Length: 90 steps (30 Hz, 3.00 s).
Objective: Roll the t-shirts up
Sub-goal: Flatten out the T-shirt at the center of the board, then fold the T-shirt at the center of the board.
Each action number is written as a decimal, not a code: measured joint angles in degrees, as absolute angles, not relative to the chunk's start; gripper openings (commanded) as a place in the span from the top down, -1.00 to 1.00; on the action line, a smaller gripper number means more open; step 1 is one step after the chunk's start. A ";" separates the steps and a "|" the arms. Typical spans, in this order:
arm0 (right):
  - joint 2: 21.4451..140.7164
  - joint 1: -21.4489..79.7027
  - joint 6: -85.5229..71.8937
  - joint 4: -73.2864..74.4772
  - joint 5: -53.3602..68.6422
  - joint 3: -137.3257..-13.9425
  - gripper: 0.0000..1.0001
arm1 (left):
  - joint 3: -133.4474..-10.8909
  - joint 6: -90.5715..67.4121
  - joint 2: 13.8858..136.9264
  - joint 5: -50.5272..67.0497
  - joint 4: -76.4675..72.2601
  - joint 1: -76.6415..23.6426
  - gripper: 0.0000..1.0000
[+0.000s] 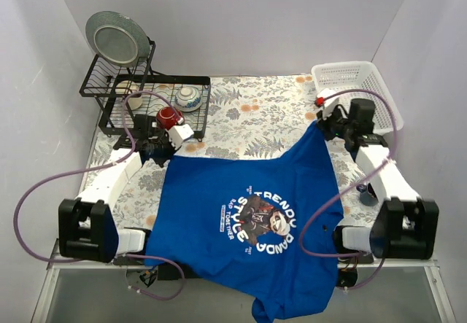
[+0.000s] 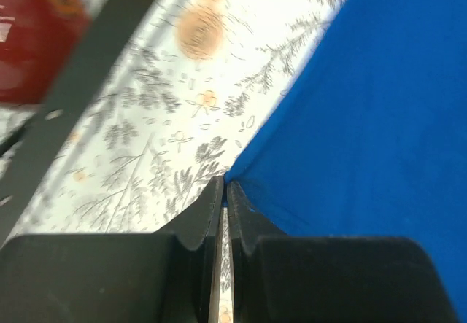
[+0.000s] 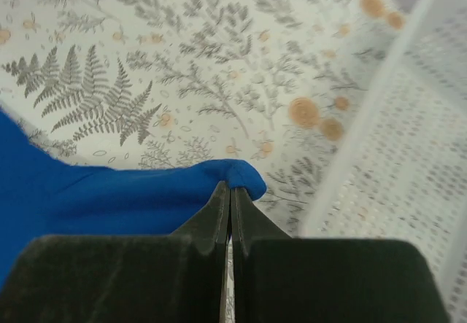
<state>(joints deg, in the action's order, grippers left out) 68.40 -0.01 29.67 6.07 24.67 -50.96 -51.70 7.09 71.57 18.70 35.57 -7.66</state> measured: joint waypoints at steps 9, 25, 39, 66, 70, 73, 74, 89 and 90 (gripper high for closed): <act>98.48 3.90 35.03 5.87 24.80 -64.79 0.97 | -52.53 13.17 87.59 17.89 29.87 -2.61 1.00; 117.73 8.67 38.13 6.35 19.38 -87.26 0.97 | -60.34 15.68 92.58 19.20 28.40 7.77 1.00; 101.10 8.67 42.63 15.44 19.22 -76.47 0.97 | -56.93 17.76 77.73 27.18 36.53 7.77 1.00; 54.94 8.64 51.31 38.06 19.29 -44.05 0.97 | -40.86 31.46 53.58 23.40 47.46 12.23 1.00; 51.31 8.64 52.86 40.86 19.44 -41.80 0.97 | -40.88 35.11 54.30 23.35 48.31 12.47 1.00; 50.37 8.64 54.04 42.81 19.42 -39.90 0.97 | -40.86 39.66 54.78 23.14 51.11 12.53 1.00; 50.22 8.64 54.28 43.27 19.42 -39.55 0.97 | -40.86 40.71 54.78 23.09 51.75 12.56 1.00; 43.83 8.64 58.22 52.16 19.68 -35.03 0.97 | -37.06 51.57 54.78 20.84 60.66 12.60 1.00; 43.22 8.64 58.57 52.66 19.68 -34.72 0.97 | -36.60 51.59 54.78 20.53 60.80 12.60 1.00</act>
<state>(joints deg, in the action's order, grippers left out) 43.22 8.64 58.57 52.66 19.68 -34.72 -36.60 51.59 54.78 20.53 60.80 12.60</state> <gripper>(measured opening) 0.024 0.018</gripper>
